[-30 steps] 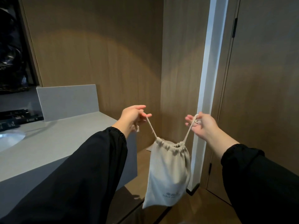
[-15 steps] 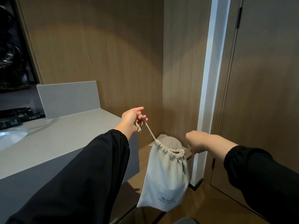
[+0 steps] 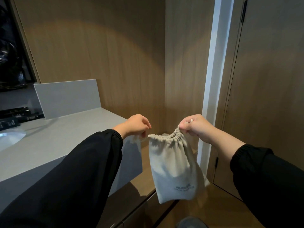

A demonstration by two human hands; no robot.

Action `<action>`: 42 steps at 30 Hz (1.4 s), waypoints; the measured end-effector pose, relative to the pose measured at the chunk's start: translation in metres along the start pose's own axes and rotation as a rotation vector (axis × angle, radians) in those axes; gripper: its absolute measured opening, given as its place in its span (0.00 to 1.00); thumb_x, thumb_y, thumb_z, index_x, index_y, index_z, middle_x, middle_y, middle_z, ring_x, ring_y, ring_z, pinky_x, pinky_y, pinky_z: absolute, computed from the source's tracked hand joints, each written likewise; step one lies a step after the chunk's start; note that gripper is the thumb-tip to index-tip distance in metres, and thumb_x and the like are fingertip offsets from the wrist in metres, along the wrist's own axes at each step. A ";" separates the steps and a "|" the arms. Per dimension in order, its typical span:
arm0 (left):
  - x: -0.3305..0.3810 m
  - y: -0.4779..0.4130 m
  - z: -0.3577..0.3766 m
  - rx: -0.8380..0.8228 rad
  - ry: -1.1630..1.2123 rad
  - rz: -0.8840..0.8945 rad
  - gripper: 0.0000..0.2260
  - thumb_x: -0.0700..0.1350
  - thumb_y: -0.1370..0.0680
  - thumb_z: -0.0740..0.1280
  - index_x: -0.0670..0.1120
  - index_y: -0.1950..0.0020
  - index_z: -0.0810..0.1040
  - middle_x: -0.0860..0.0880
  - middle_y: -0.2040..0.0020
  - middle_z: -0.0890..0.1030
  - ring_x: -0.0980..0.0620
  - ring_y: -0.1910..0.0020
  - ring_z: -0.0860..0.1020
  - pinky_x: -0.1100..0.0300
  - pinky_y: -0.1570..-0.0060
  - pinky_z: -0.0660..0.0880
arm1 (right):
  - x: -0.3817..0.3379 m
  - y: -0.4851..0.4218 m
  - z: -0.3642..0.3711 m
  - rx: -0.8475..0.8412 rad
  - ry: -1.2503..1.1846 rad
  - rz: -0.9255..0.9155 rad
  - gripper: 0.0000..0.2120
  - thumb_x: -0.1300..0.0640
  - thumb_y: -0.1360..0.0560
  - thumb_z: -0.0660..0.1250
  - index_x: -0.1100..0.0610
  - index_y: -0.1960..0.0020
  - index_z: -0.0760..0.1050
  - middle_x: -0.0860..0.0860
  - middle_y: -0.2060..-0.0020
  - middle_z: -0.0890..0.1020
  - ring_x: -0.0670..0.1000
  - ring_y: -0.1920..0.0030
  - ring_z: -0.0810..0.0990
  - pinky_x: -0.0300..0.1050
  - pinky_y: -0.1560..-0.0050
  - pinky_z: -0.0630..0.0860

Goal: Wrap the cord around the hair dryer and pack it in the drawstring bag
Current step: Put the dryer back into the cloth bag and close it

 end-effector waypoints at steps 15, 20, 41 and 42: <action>0.012 -0.005 -0.007 0.023 -0.066 0.172 0.05 0.53 0.28 0.73 0.53 0.60 0.81 0.55 0.42 0.75 0.54 0.38 0.67 0.55 0.37 0.66 | -0.012 -0.014 -0.022 0.023 -0.455 0.022 0.14 0.69 0.22 0.58 0.62 0.65 0.72 0.53 0.72 0.69 0.44 0.79 0.60 0.35 0.78 0.56; 0.015 0.001 -0.004 -0.006 0.586 0.124 0.17 0.51 0.20 0.63 0.47 0.68 0.77 0.50 0.66 0.75 0.50 0.63 0.68 0.57 0.59 0.64 | 0.000 -0.012 -0.021 0.064 -0.521 0.116 0.14 0.64 0.20 0.56 0.60 0.63 0.71 0.51 0.71 0.68 0.46 0.73 0.61 0.36 0.75 0.58; -0.037 -0.022 0.033 0.307 1.238 -0.438 0.17 0.39 0.19 0.56 0.44 0.68 0.66 0.47 0.62 0.75 0.50 0.64 0.76 0.56 0.66 0.68 | 0.056 0.003 -0.055 0.636 -0.786 0.551 0.04 0.62 0.23 0.66 0.63 0.52 0.78 0.52 0.67 0.72 0.46 0.70 0.66 0.36 0.66 0.67; -0.039 -0.022 0.033 0.306 1.239 -0.445 0.17 0.39 0.19 0.56 0.44 0.68 0.66 0.47 0.62 0.75 0.50 0.63 0.77 0.56 0.66 0.68 | 0.057 0.003 -0.056 0.643 -0.776 0.548 0.04 0.62 0.23 0.67 0.63 0.53 0.78 0.52 0.67 0.72 0.46 0.70 0.67 0.36 0.66 0.67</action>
Point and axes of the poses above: each hand's wrist, its own y-axis away from the middle knuckle, its own z-axis out of the palm, x = y × z, the point moved 6 cm from there along -y, towards the middle knuckle
